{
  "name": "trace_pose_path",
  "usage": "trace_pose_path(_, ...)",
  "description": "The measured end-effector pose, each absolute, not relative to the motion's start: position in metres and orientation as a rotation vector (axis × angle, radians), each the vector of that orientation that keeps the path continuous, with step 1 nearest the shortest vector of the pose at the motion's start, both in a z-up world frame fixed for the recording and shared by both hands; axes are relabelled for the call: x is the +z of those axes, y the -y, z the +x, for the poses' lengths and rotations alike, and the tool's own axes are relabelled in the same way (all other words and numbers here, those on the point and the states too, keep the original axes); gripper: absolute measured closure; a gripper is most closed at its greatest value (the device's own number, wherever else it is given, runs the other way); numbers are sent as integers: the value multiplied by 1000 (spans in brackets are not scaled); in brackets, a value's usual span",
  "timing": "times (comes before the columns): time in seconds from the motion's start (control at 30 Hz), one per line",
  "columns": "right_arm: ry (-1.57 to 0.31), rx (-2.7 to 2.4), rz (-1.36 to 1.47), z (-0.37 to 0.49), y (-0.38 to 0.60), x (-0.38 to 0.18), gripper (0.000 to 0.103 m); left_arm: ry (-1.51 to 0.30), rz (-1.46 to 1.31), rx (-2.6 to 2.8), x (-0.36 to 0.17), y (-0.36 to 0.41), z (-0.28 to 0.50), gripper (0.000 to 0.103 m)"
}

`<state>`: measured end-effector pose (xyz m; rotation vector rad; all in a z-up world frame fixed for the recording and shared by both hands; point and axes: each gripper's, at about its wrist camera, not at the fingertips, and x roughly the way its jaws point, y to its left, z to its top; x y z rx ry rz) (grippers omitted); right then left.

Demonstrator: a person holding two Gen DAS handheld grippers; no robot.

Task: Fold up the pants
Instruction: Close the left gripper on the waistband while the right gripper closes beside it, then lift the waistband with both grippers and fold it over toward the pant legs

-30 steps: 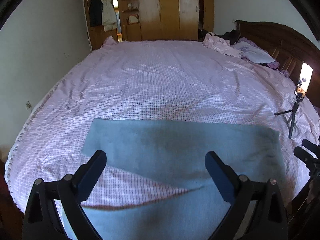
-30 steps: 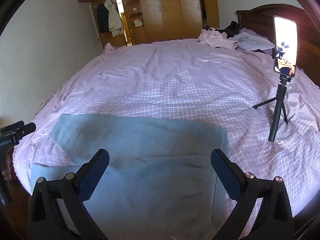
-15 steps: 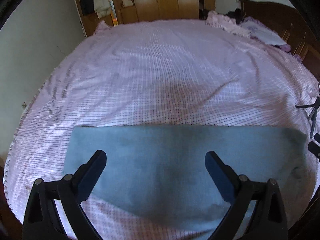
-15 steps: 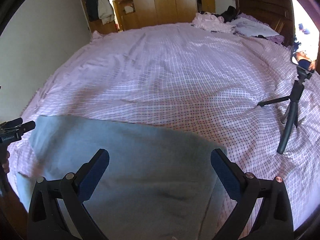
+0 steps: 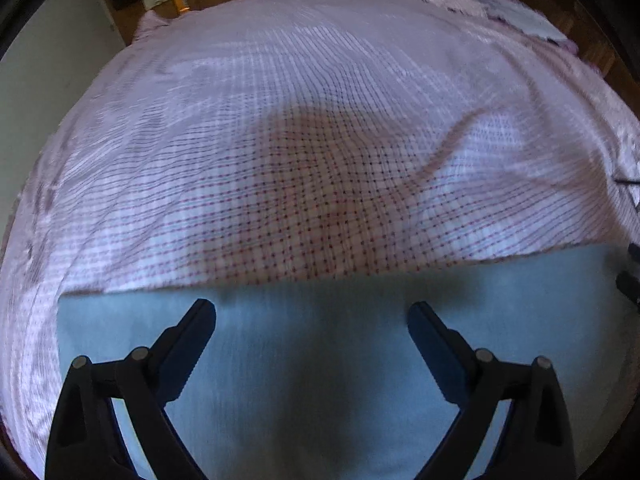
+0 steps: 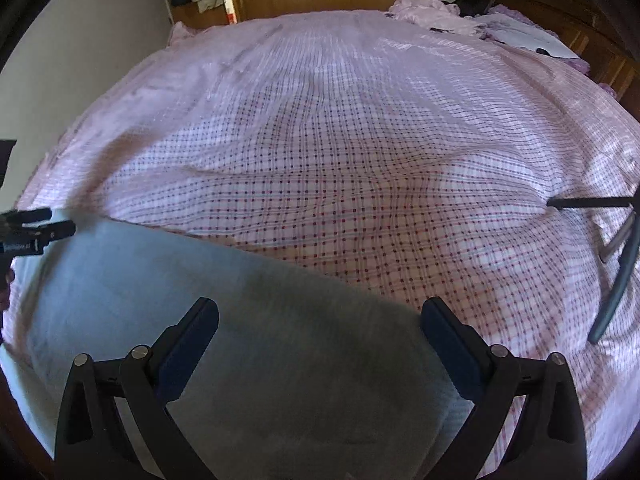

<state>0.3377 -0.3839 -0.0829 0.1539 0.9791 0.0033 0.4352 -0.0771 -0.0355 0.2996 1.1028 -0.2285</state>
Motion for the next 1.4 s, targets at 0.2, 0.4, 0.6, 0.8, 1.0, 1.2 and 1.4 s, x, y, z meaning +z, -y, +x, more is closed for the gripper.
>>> trace_pose_path(0.2, -1019, 3, 140, 348, 388, -106, 5, -1160, 250, -310, -60, 65, 448, 3)
trace_pose_path(0.4, -1039, 26, 142, 353, 391, -109, 5, -1143, 263, -327, -64, 64, 444, 8)
trace_pose_path(0.6, -1026, 105, 158, 348, 380, -100, 52, -1109, 265, -345, -57, 79, 430, 54)
trace_pose_path(0.8, -1010, 151, 166, 338, 370, -86, 100, -1077, 252, -315, -43, 75, 415, 97)
trace_pose_path(1.0, -935, 198, 176, 312, 364, -56, 103, -1024, 179, -319, -11, 59, 392, 101)
trace_pose_path(1.2, -874, 233, 162, 282, 350, -28, 103, -938, 144, -324, 23, 46, 354, 101)
trace_pose_path(1.4, -830, 260, 161, 244, 342, -8, 103, -859, 100, -309, 53, 28, 303, 101)
